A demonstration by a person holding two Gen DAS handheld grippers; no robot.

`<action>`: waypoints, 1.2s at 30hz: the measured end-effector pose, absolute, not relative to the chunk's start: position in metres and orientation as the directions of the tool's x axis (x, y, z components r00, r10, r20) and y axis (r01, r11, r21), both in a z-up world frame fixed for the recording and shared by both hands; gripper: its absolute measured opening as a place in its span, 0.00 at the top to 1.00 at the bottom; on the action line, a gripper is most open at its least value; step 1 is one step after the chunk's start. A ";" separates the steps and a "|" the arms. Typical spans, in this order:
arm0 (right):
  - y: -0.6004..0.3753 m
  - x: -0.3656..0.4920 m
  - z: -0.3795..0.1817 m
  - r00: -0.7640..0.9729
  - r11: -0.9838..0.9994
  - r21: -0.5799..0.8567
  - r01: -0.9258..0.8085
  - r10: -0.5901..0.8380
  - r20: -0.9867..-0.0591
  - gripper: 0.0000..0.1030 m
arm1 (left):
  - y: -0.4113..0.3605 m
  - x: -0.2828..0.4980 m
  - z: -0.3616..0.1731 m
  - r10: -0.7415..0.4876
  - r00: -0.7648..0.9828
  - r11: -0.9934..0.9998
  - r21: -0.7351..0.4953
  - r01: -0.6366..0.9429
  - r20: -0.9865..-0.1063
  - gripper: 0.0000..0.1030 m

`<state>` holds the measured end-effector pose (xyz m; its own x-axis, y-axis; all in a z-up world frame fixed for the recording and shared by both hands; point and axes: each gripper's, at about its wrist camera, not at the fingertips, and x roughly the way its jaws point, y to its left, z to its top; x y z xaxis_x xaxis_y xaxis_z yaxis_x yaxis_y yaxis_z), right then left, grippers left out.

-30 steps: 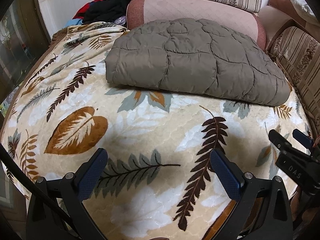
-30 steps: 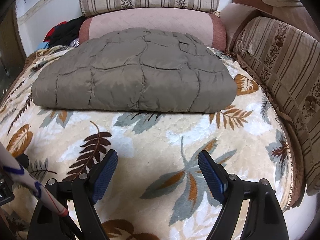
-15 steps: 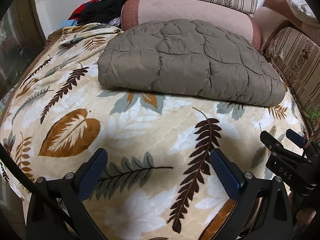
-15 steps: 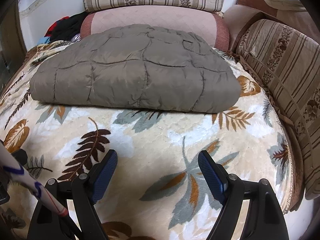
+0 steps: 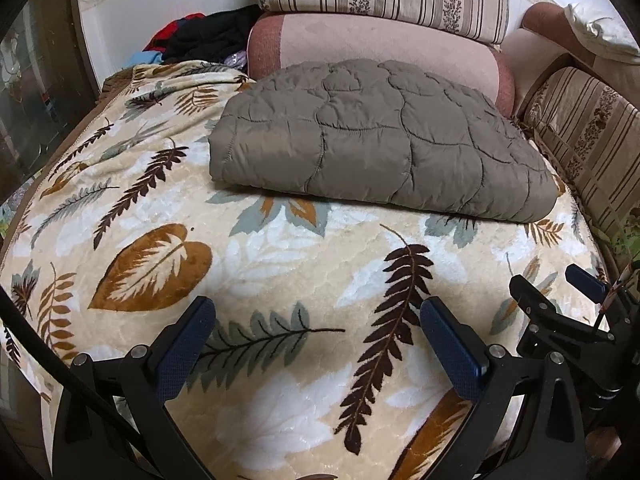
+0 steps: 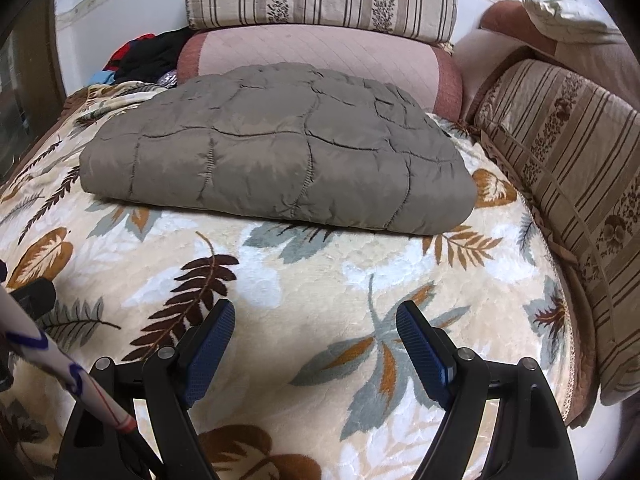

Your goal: Fold large clothes

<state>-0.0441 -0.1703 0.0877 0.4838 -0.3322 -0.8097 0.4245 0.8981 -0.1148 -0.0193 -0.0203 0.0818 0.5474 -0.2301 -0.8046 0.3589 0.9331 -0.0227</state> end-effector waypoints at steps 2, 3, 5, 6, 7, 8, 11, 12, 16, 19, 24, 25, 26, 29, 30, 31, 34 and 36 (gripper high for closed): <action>-0.167 -0.046 0.091 0.490 0.898 -0.122 0.422 -0.339 -0.803 0.16 | -0.019 -0.022 0.085 -0.233 0.554 0.933 -0.024 0.358 -0.799 0.01; -0.166 -0.048 0.092 0.493 0.898 -0.124 0.423 -0.342 -0.800 0.16 | -0.018 -0.024 0.087 -0.236 0.561 0.933 -0.024 0.359 -0.794 0.01; -0.165 -0.050 0.096 0.498 0.897 -0.124 0.425 -0.346 -0.795 0.16 | -0.017 -0.027 0.089 -0.237 0.569 0.933 -0.022 0.358 -0.787 0.01; -0.164 -0.051 0.097 0.500 0.896 -0.125 0.427 -0.348 -0.793 0.16 | -0.017 -0.028 0.091 -0.237 0.574 0.933 -0.020 0.359 -0.784 0.01; -0.164 -0.053 0.099 0.503 0.895 -0.126 0.429 -0.352 -0.789 0.16 | -0.016 -0.030 0.092 -0.237 0.579 0.933 -0.017 0.359 -0.780 0.01; -0.163 -0.054 0.101 0.504 0.893 -0.127 0.431 -0.355 -0.787 0.16 | -0.016 -0.031 0.093 -0.238 0.581 0.933 -0.017 0.359 -0.778 0.01; -0.163 -0.056 0.104 0.507 0.891 -0.128 0.435 -0.360 -0.783 0.16 | -0.016 -0.033 0.095 -0.239 0.584 0.934 -0.019 0.358 -0.776 0.01; -0.163 -0.057 0.104 0.507 0.891 -0.129 0.436 -0.361 -0.783 0.16 | -0.015 -0.034 0.096 -0.239 0.586 0.934 -0.018 0.357 -0.774 0.01; -0.163 -0.059 0.104 0.503 0.888 -0.136 0.439 -0.368 -0.782 0.16 | -0.015 -0.035 0.096 -0.239 0.586 0.933 -0.016 0.359 -0.774 0.01; -0.164 -0.061 0.103 0.499 0.888 -0.135 0.440 -0.367 -0.785 0.16 | -0.015 -0.035 0.096 -0.237 0.585 0.934 -0.017 0.357 -0.776 0.01; -0.164 -0.061 0.102 0.498 0.890 -0.137 0.434 -0.364 -0.787 0.16 | -0.017 -0.036 0.094 -0.234 0.578 0.934 -0.015 0.358 -0.781 0.01; -0.163 -0.061 0.101 0.498 0.891 -0.139 0.432 -0.364 -0.787 0.16 | -0.017 -0.036 0.093 -0.232 0.578 0.933 -0.012 0.358 -0.783 0.01; -0.162 -0.061 0.100 0.496 0.892 -0.141 0.430 -0.364 -0.788 0.16 | -0.017 -0.036 0.093 -0.229 0.578 0.934 -0.009 0.358 -0.783 0.01; -0.162 -0.059 0.096 0.486 0.893 -0.148 0.425 -0.363 -0.795 0.15 | -0.018 -0.035 0.091 -0.223 0.580 0.934 -0.002 0.356 -0.784 0.01; -0.162 -0.058 0.095 0.480 0.892 -0.151 0.426 -0.364 -0.798 0.15 | -0.017 -0.034 0.089 -0.219 0.581 0.935 0.000 0.353 -0.784 0.01; -0.163 -0.057 0.093 0.472 0.892 -0.154 0.426 -0.364 -0.802 0.15 | -0.017 -0.032 0.088 -0.216 0.581 0.937 0.001 0.350 -0.784 0.01; -0.163 -0.057 0.090 0.465 0.892 -0.160 0.423 -0.365 -0.807 0.15 | -0.016 -0.026 0.084 -0.199 0.582 0.941 0.011 0.337 -0.788 0.01; -0.163 -0.058 0.090 0.462 0.891 -0.167 0.423 -0.370 -0.806 0.15 | -0.014 -0.023 0.083 -0.186 0.588 0.945 0.020 0.326 -0.787 0.01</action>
